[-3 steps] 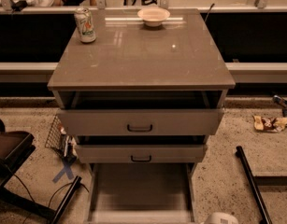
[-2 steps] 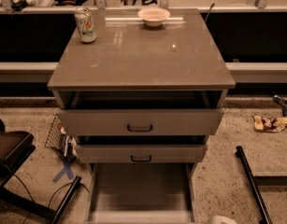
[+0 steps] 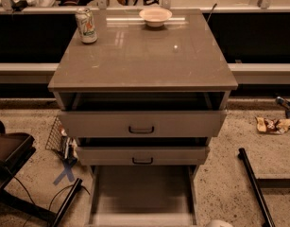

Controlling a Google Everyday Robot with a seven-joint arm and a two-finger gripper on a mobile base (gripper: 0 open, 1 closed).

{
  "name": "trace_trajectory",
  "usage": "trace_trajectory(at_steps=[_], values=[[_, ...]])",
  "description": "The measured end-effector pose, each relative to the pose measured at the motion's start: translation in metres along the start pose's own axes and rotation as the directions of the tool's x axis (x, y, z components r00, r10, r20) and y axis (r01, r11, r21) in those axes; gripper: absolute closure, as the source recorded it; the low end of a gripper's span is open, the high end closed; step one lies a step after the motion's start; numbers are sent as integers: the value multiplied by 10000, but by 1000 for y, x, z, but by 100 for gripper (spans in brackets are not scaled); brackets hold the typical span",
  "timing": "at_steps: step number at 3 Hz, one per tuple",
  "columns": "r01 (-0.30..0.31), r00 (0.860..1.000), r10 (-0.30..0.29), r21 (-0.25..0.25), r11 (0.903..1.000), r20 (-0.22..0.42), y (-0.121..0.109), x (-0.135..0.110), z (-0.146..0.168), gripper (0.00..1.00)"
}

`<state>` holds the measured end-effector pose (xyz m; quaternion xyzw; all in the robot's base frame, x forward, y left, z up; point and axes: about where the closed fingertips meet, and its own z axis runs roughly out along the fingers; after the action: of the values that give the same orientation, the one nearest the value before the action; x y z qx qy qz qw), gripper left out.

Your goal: Close bottom drawer

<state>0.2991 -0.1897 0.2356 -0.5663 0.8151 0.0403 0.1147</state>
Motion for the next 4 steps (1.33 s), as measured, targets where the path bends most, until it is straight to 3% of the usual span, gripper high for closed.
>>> trace_trajectory(at_steps=[1,2,3,4], values=[[168,9969,-124,-572,9982,773,6,6,55,100],[688,9843,-546,-803,9944,1679,0,-6,89,100],[1331,9545,-1112,-616,9892,2766,-15,-36,108,100],[1331,9545,-1112,-616,9892,2766,-15,-36,108,100]])
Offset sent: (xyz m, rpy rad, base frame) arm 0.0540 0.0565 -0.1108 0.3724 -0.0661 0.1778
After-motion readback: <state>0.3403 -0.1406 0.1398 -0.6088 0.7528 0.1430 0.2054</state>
